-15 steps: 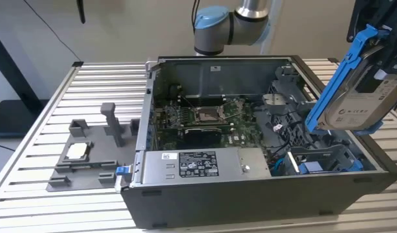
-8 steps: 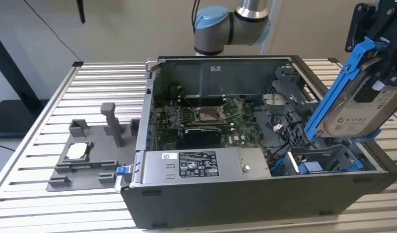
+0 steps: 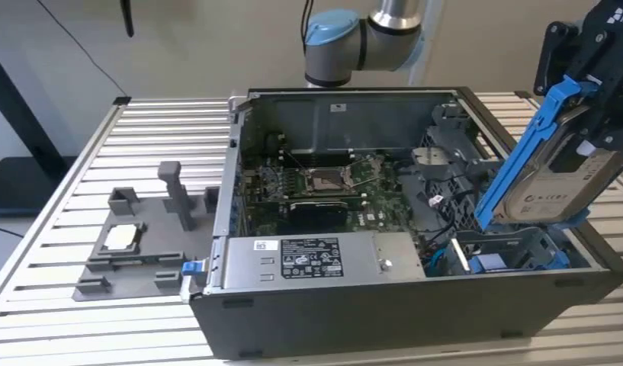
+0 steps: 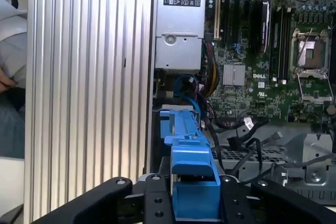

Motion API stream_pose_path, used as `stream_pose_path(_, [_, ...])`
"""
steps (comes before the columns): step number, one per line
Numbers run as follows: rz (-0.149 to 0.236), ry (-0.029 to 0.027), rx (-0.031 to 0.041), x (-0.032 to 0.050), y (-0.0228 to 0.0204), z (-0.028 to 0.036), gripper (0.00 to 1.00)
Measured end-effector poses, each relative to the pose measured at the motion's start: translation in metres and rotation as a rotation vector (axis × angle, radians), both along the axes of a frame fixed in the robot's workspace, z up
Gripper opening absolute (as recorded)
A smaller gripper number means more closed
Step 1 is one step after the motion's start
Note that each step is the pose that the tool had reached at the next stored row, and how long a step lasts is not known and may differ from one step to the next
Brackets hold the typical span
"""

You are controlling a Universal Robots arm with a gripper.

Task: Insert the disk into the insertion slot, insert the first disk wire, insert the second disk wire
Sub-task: 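Insert the disk into the insertion slot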

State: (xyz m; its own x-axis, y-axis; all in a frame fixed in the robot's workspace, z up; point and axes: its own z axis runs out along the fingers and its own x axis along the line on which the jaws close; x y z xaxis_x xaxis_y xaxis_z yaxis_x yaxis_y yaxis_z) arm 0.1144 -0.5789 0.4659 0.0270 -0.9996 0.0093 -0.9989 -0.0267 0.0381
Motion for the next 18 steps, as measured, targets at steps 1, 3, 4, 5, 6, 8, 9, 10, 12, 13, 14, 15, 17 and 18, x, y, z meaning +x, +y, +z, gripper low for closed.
stream_pose_path(1, [0.004,-0.0001,-0.0004,0.0,0.0,-0.0014,0.33])
stream_pose_path(3, [0.011,-0.0001,-0.001,0.0,0.0001,-0.0041,0.33])
stream_pose_path(4, [0.015,-0.0001,-0.0013,0.0,0.0001,-0.0055,0.33])
stream_pose_path(5, [0.018,0.0,-0.0015,0.0,0.0001,-0.0067,0.33])
stream_pose_path(6, [0.021,-0.0001,-0.0014,0.0,0.0001,-0.008,0.33])
stream_pose_path(8, [0.023,-0.0001,-0.0012,0.0,0.0,-0.011,0.33])
stream_pose_path(9, [0.023,-0.0001,-0.0011,0.0,-0.0002,-0.0124,0.33])
stream_pose_path(10, [0.023,-0.0001,-0.0012,0.0,-0.0005,-0.0138,0.33])
stream_pose_path(12, [0.024,-0.0001,-0.0013,0.0,-0.0007,-0.0168,0.33])
stream_pose_path(13, [0.024,-0.0001,-0.0012,0.0,-0.0009,-0.0184,0.33])
stream_pose_path(14, [0.023,-0.0001,-0.0012,0.0,-0.0012,-0.0199,0.33])
stream_pose_path(15, [0.023,-0.0001,-0.0014,0.0,-0.0014,-0.0212,0.33])
stream_pose_path(17, [0.022,-0.0001,-0.0014,0.0,-0.0014,-0.0243,0.33])
stream_pose_path(18, [0.022,-0.0001,-0.0014,0.0,-0.0014,-0.0259,0.33])
